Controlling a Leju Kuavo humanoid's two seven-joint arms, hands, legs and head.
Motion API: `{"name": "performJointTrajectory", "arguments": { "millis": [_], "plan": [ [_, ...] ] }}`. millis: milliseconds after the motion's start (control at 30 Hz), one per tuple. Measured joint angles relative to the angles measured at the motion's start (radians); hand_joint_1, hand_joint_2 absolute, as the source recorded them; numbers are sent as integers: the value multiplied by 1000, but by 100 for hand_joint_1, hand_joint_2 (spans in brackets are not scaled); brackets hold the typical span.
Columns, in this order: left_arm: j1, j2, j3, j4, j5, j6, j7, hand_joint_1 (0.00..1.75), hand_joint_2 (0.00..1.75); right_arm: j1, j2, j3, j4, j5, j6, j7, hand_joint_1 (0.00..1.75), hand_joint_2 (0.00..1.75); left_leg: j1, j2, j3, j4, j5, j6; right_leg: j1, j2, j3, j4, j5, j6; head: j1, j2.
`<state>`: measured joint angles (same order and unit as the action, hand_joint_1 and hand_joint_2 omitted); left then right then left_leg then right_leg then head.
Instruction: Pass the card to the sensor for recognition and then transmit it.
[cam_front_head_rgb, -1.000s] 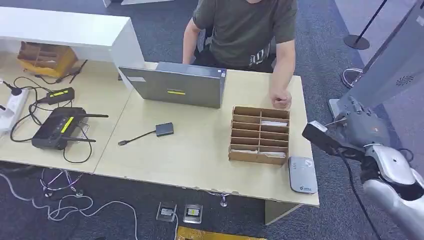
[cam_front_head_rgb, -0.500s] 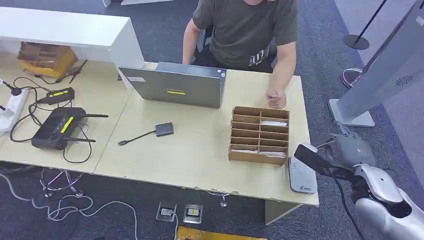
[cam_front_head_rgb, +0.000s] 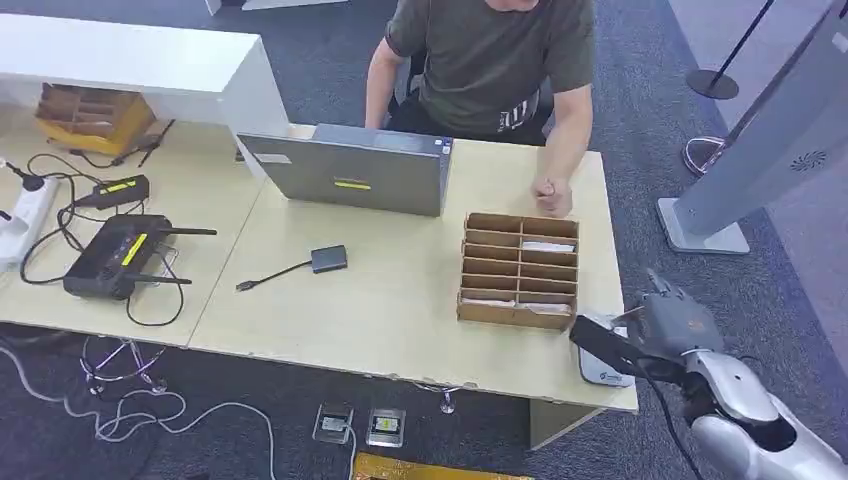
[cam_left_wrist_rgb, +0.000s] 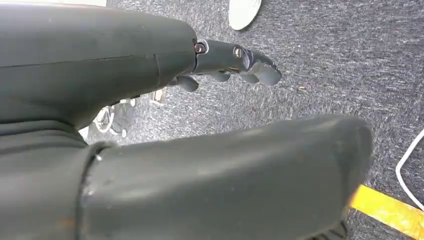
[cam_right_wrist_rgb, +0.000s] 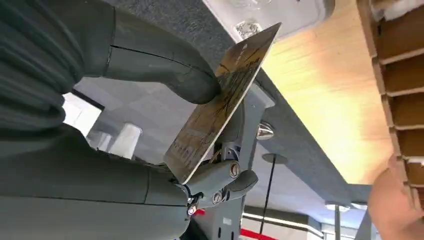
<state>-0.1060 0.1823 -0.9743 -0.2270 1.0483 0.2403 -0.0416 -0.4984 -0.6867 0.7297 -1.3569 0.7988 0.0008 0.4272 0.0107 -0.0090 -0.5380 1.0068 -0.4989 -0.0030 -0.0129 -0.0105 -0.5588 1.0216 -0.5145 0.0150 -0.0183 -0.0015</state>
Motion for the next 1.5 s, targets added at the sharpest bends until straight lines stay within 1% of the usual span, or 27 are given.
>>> {"name": "performJointTrajectory", "arguments": {
  "millis": [400, 600, 933, 1067, 1267, 1500],
  "plan": [
    [0, 0, 0, 0, 0, 0, 3, 0, 0, 9, 18, 35, 8, -3, 0, -3, 175, 175, 0, 0, 0, 0, 0, 0, 0, 0, 0, 0, 0, 0, 0, 0],
    [0, 0, 0, 0, 5, 0, 3, 0, 0, 10, 23, 47, 10, -24, 0, -1, 175, 175, 0, 0, 0, 0, 0, 0, 0, 0, 0, 0, 0, 0, 0, 0],
    [0, 0, 0, 0, 12, 1, 10, 0, 0, 10, 23, 77, 21, -47, -17, 4, 175, 175, 0, 0, 0, 0, 0, 0, 0, 0, 0, 0, 0, 0, 0, 0],
    [0, 0, -1, 0, 13, 1, 12, 0, 0, 10, 26, 88, 26, -69, -34, 8, 175, 175, 0, 0, 0, 0, 0, 0, 0, 0, 0, 0, 0, 0, 0, 0],
    [0, 0, 0, 0, 18, 3, 13, 0, 0, 10, 33, 111, 49, -82, -59, -12, 175, 175, 0, 0, 0, 0, 0, 0, 0, 0, 0, 0, 0, 0, 0, 0],
    [0, 0, -1, 0, 25, 9, 20, 0, 0, 5, 47, 132, 70, -79, -69, -13, 175, 175, 0, 0, 0, 0, 0, 0, 0, 0, 0, 0, 0, 0, 0, 0]
  ]
}}
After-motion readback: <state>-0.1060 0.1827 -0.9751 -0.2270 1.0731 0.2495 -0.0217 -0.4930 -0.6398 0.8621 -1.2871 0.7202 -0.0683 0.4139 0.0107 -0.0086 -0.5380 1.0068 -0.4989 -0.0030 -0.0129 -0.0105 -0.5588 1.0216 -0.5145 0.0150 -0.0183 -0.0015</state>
